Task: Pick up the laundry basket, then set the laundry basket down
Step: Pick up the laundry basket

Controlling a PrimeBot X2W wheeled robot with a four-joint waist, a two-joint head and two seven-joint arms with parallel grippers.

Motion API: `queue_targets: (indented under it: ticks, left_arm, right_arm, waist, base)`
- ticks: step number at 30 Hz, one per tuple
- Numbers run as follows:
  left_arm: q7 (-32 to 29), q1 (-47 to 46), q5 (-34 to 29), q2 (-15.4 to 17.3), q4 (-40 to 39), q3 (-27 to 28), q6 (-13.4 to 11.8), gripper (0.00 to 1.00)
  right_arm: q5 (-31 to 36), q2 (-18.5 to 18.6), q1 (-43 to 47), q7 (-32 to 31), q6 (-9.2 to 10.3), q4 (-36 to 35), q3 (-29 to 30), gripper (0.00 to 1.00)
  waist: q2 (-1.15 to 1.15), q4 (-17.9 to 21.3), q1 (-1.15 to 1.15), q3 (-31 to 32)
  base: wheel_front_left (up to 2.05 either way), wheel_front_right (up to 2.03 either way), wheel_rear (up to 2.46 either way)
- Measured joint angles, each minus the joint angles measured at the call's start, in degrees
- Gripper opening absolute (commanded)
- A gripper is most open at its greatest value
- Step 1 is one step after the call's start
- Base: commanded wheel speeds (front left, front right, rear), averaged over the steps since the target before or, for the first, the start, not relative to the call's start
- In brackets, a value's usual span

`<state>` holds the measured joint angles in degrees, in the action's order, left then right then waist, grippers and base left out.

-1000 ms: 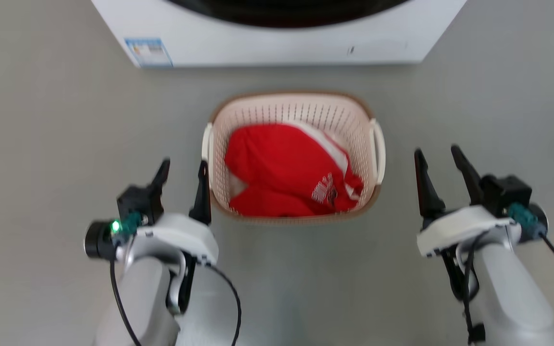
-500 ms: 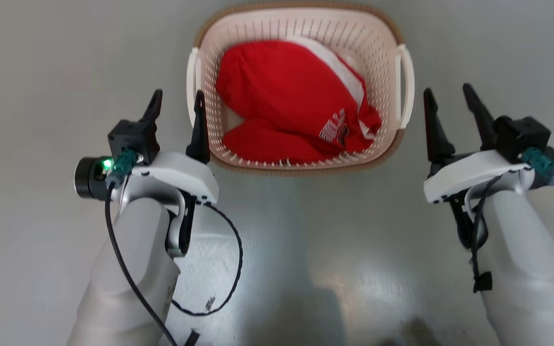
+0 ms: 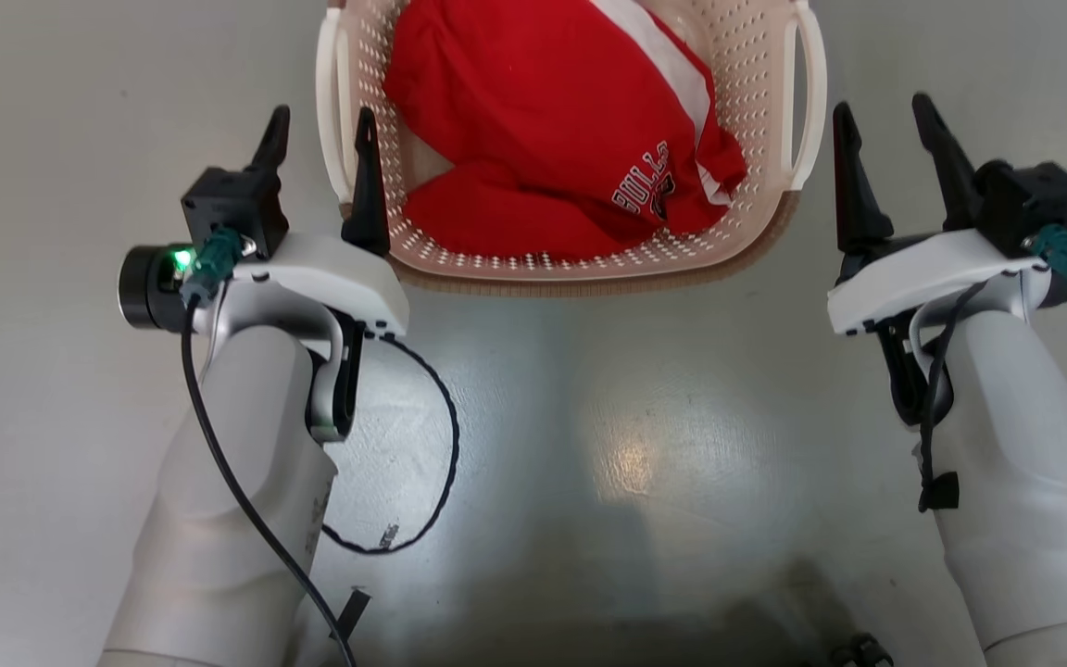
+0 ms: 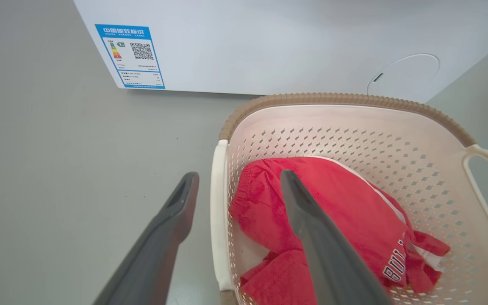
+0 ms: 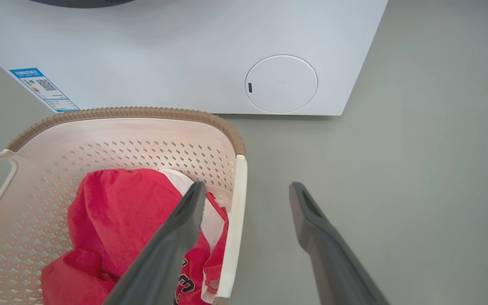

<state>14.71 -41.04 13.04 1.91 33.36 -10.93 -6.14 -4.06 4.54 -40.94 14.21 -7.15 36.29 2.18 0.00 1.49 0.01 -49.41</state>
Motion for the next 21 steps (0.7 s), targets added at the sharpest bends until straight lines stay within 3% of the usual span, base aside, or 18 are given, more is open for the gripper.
queue_targets:
  ticks: [21]
  left_arm:
    - [0.0,-5.38,-1.0,-0.07,2.72,1.71,-0.38,1.0]
  right_arm:
    - [0.0,0.11,-4.02,0.0,0.0,1.52,-0.2,1.0]
  waist:
    - [0.0,0.28,0.0,-7.44]
  base:
    - [0.0,0.0,0.0]
